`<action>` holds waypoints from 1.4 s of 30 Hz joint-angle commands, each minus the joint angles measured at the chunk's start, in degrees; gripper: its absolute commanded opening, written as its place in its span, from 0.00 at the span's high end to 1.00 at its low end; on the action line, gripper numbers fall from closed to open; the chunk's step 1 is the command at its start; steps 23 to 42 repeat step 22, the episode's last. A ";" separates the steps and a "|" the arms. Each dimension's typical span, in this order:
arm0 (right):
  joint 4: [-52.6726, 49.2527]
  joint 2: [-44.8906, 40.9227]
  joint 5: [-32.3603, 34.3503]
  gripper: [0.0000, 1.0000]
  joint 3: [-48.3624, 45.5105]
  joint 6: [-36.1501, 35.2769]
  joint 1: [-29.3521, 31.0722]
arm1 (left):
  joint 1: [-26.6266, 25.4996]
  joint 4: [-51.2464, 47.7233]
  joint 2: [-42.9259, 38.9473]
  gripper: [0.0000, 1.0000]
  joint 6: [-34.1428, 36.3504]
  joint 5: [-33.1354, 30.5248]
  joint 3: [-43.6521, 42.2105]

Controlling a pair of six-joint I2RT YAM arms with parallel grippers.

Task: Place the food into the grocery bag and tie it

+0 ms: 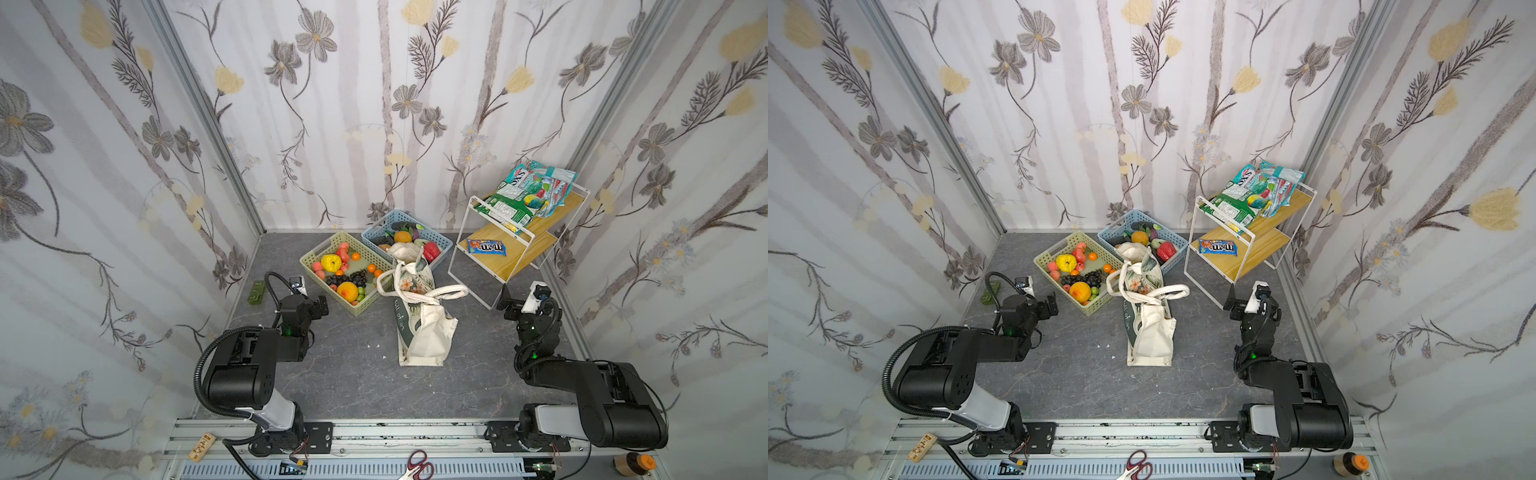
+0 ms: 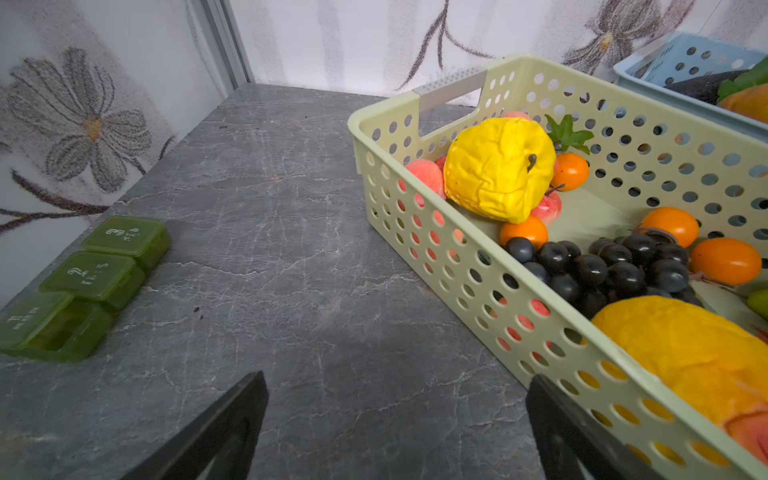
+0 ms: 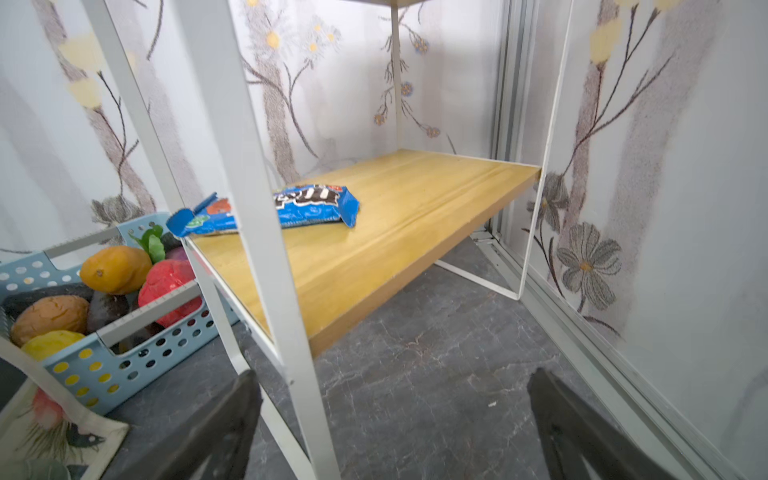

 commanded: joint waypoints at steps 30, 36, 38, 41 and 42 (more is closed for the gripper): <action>2.43 0.16 -1.14 0.00 1.31 -3.16 1.04 | 0.09 2.08 0.01 0.00 0.23 0.41 0.33; 2.43 0.16 -1.14 0.00 1.31 -3.16 1.04 | 0.09 2.08 0.01 0.00 0.23 0.41 0.33; 2.43 0.16 -1.14 0.00 1.31 -3.16 1.04 | 0.09 2.08 0.01 0.00 0.23 0.41 0.33; 2.43 0.16 -1.14 0.00 1.31 -3.16 1.04 | 0.09 2.08 0.01 0.00 0.23 0.41 0.33; 2.43 0.16 -1.14 0.00 1.31 -3.16 1.04 | 0.09 2.08 0.01 0.00 0.23 0.41 0.33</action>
